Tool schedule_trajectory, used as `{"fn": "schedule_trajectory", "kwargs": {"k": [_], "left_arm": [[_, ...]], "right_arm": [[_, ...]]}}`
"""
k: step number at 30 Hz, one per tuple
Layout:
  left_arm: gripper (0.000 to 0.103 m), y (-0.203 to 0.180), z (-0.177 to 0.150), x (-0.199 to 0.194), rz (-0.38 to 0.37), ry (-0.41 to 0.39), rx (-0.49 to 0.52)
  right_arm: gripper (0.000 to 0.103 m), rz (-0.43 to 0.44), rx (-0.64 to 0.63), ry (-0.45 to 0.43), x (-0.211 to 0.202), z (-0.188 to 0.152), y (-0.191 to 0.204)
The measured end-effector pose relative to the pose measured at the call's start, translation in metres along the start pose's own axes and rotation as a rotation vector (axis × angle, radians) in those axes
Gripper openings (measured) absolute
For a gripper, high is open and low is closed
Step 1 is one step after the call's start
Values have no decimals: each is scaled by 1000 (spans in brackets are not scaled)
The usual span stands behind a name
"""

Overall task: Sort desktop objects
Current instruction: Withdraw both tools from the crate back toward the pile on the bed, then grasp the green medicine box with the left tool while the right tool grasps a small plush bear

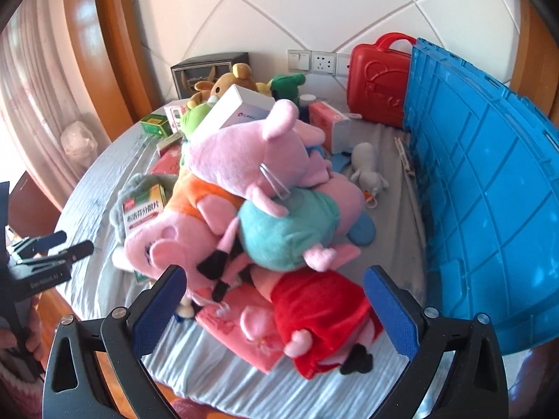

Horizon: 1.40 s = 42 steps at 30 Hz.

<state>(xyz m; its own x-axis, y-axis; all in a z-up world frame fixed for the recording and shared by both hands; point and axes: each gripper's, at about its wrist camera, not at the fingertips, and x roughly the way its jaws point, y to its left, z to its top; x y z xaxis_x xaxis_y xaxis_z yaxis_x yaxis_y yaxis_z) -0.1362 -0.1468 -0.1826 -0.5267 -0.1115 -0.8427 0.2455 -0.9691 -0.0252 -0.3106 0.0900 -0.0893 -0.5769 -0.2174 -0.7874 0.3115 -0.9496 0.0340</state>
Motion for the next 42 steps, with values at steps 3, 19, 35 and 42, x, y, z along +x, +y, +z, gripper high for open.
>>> {"fn": "schedule_trajectory", "kwargs": {"k": [3,19,35,42], "left_arm": [[75,9,13,20,-38,28,49],[75,-6,18,112,-265,236,84],[67,-4,13,115,-150,132,189],[66,18,25,114,-180,141,127]], "right_arm": [[103,-39,40,10,12,3,14],[103,-115,283,141,61,-34,30],[103,-93,384,333,119,-117,-3],[103,-64,396,299,112,-112,-2]]}}
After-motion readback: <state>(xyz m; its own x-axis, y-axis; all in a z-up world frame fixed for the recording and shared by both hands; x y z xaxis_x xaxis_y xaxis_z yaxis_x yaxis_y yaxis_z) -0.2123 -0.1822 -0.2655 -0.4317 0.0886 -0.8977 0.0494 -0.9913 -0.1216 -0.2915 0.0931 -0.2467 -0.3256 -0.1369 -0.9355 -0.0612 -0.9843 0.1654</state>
